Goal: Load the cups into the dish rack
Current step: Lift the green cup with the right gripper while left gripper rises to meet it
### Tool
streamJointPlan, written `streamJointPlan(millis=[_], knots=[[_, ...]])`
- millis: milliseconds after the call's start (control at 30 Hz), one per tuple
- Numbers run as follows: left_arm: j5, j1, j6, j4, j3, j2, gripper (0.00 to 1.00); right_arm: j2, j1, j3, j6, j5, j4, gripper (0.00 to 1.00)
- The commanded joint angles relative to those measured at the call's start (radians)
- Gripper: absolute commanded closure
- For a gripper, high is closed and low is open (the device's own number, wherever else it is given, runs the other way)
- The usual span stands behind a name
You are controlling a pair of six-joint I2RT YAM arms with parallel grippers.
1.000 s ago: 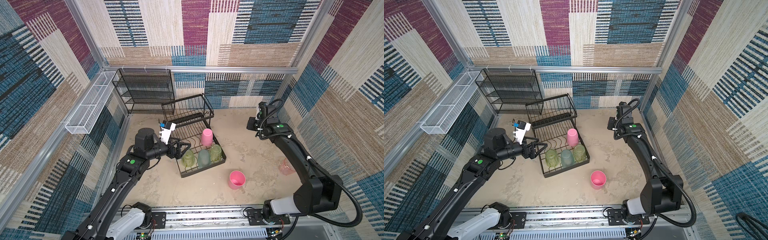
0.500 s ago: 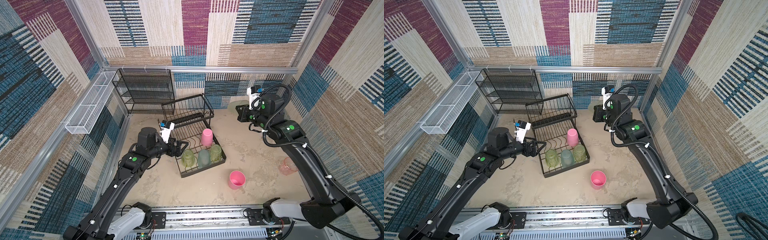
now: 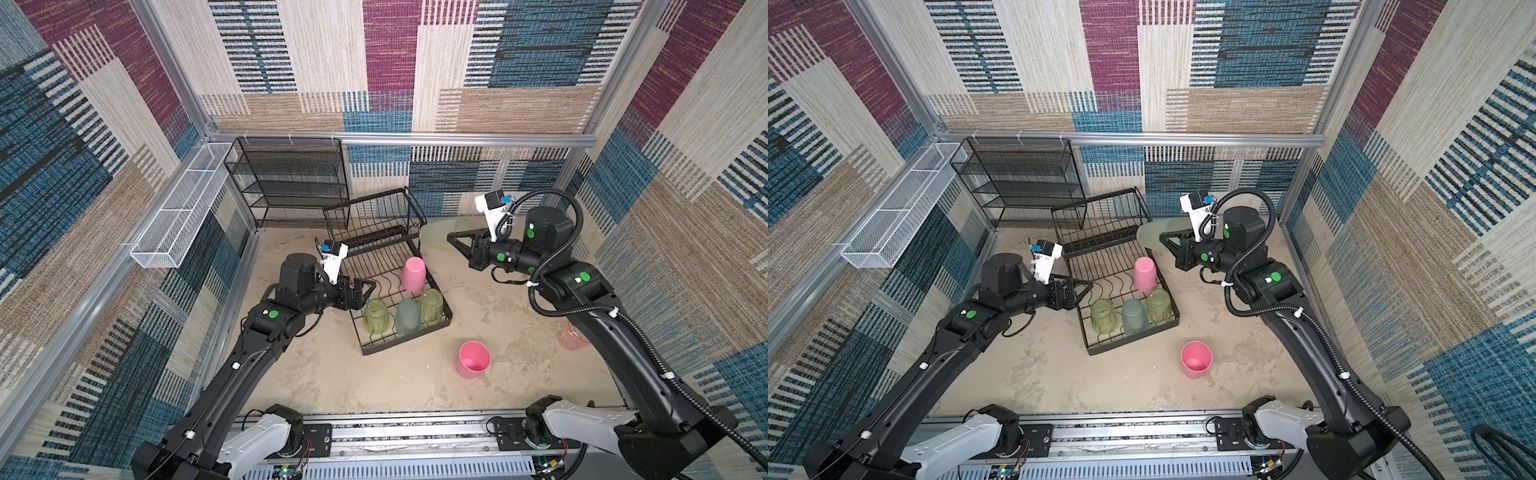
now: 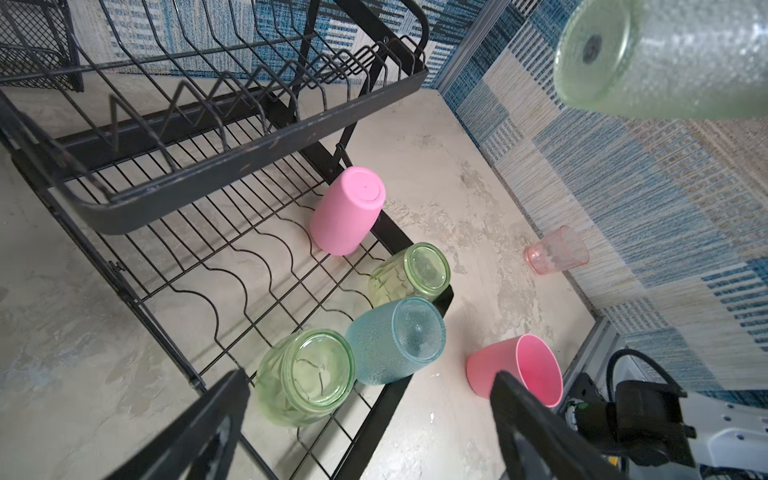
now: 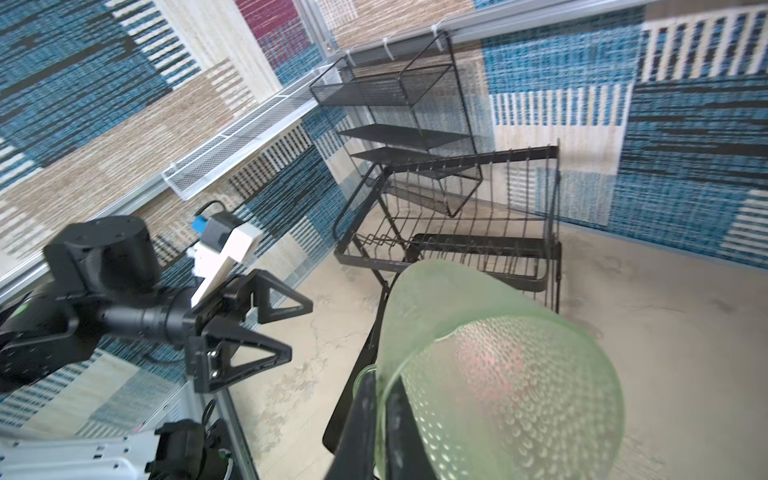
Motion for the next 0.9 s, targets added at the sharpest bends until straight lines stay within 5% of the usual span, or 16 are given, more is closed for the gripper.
streamJointPlan(millis=[0, 167, 267, 733, 867], knots=[[-0.014, 0.0, -0.181, 0.103, 0.016, -0.005, 0.06, -0.04, 0.0, -0.051, -0.012, -0.133, 0.151, 0.96], [0.037, 0.0, -0.401, 0.216, 0.047, 0.027, 0.06, -0.083, 0.001, -0.132, -0.016, -0.185, 0.238, 0.96], [0.08, 0.0, -0.431, 0.248, 0.088, 0.075, 0.06, -0.081, 0.001, -0.158, -0.021, -0.189, 0.253, 0.96], [0.42, 0.009, -0.155, 0.224, 0.483, 0.383, 0.06, -0.027, -0.011, -0.076, -0.01, -0.178, 0.28, 0.97], [0.56, 0.065, -0.189, 0.313, 0.572, 0.468, 0.07, 0.059, -0.023, 0.021, 0.006, -0.216, 0.301, 0.98]])
